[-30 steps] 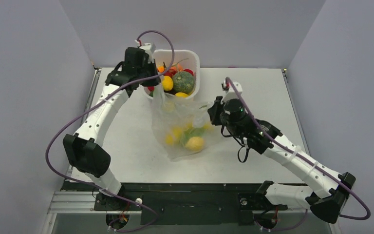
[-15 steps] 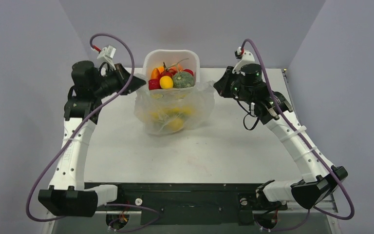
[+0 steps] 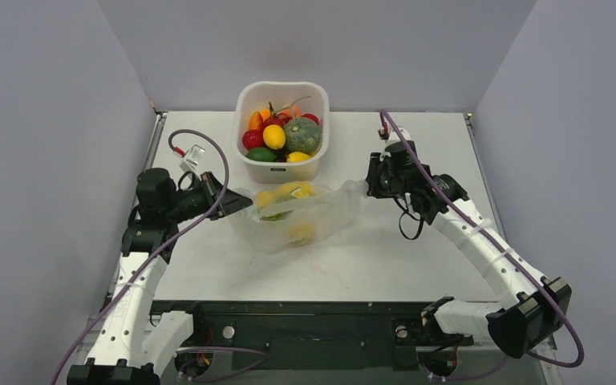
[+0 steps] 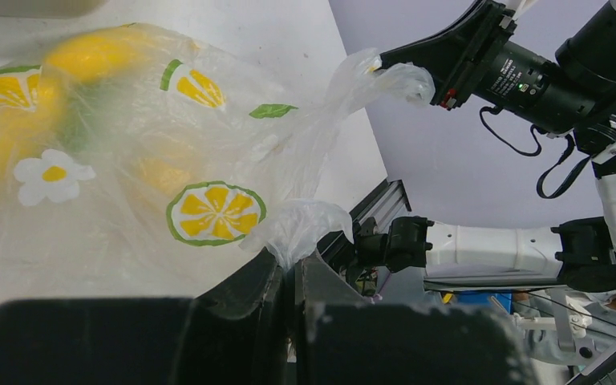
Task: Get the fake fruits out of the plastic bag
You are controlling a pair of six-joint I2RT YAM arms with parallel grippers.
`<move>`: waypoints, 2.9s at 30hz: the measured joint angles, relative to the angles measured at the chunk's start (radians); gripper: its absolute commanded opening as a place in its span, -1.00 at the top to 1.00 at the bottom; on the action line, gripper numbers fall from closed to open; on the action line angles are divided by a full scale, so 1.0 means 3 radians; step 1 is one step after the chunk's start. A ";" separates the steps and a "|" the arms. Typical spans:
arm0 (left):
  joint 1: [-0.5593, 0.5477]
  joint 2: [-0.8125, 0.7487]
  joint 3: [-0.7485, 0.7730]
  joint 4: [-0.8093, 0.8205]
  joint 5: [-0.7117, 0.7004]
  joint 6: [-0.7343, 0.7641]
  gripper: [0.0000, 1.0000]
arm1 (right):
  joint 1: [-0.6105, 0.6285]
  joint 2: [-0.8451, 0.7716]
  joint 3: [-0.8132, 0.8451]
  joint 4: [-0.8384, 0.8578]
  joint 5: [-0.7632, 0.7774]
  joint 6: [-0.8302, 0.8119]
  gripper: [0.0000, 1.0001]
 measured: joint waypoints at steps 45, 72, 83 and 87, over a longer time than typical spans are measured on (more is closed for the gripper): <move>0.0000 -0.0164 -0.0065 -0.0441 -0.0245 0.0173 1.00 | 0.1662 0.1003 0.0741 0.0272 0.0576 -0.2101 -0.35; 0.0008 -0.0880 0.0399 -0.1073 -0.0909 0.0253 -0.52 | 0.0534 0.0624 0.0322 0.0805 -0.0231 0.0462 1.00; -0.0009 -0.1225 -0.0708 -0.0570 -0.0518 -0.0590 -0.53 | 0.0683 0.0605 0.0387 0.1139 -0.0571 0.1100 1.00; -0.0263 -0.1202 -0.0646 -0.0526 -0.0679 -0.0572 -0.50 | 0.0752 0.0669 0.0514 0.1209 -0.0572 0.1180 1.00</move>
